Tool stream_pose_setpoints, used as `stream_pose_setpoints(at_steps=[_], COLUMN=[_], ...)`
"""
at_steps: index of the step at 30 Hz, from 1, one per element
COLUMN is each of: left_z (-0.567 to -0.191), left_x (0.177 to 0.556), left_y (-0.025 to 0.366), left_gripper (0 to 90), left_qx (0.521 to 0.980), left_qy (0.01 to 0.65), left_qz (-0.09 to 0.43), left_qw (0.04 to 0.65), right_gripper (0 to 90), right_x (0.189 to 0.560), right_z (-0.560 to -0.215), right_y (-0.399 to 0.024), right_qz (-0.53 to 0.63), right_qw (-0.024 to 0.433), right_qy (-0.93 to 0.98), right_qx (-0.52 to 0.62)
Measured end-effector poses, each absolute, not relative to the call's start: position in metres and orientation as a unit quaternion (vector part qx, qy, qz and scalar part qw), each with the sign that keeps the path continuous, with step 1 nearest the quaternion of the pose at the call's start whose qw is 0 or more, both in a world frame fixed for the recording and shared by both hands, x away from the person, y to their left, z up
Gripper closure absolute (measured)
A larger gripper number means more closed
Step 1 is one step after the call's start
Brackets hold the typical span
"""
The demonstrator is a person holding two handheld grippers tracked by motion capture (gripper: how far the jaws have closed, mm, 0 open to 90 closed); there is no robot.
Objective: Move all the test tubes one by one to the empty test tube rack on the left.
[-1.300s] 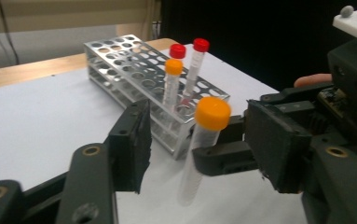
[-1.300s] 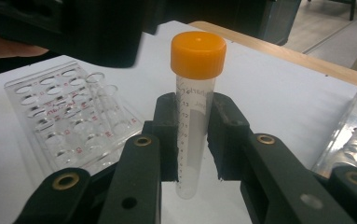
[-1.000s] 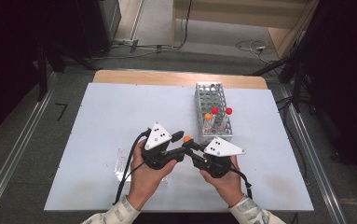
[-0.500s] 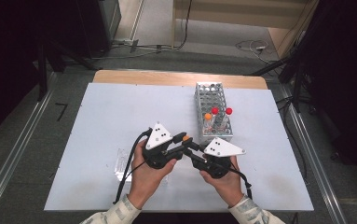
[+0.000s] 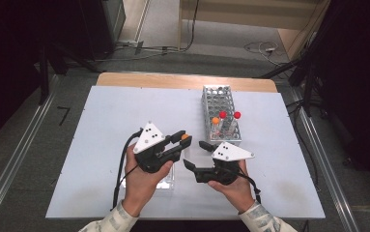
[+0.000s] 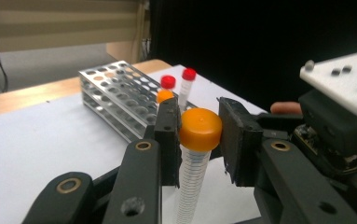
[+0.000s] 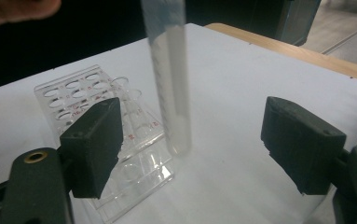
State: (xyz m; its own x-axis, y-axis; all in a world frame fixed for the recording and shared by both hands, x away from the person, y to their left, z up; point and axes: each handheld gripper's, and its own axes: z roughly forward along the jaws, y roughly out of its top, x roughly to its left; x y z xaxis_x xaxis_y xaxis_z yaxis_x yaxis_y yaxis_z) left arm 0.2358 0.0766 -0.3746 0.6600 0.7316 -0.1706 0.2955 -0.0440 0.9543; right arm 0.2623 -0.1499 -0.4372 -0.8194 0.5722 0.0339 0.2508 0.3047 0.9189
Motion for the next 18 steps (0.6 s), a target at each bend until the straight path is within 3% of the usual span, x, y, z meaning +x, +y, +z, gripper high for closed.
stream_pose_setpoints(at_steps=[18], left_z=[-0.355], left_x=[0.216], left_y=[0.144], left_gripper=[71.2], left_qx=[0.659], left_qy=[0.41], left_qz=[0.24], left_qw=[0.583], right_gripper=[20.7], right_x=[0.267], right_z=[-0.436], right_y=[-0.161], right_qz=[0.53], right_qw=[0.162], right_qy=[0.786], right_qx=[0.274])
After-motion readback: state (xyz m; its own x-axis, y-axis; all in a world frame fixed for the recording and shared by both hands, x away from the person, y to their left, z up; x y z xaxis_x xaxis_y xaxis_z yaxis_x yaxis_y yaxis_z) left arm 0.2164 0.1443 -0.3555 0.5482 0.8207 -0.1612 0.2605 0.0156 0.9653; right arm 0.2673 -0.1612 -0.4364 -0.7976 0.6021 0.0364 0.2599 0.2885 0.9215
